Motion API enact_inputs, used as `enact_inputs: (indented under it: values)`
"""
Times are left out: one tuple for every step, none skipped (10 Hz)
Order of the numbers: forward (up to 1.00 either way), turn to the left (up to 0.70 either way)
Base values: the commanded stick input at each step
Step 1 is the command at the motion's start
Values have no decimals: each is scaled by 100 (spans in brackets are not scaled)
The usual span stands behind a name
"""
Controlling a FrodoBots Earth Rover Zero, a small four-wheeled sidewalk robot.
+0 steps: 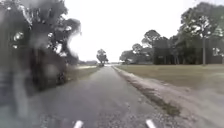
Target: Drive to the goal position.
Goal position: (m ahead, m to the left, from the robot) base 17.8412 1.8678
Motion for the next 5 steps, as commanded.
enact_inputs:
  values:
    - [99, 27]
    - [99, 37]
    - [99, 12]
    - [99, 0]
    - [99, 0]
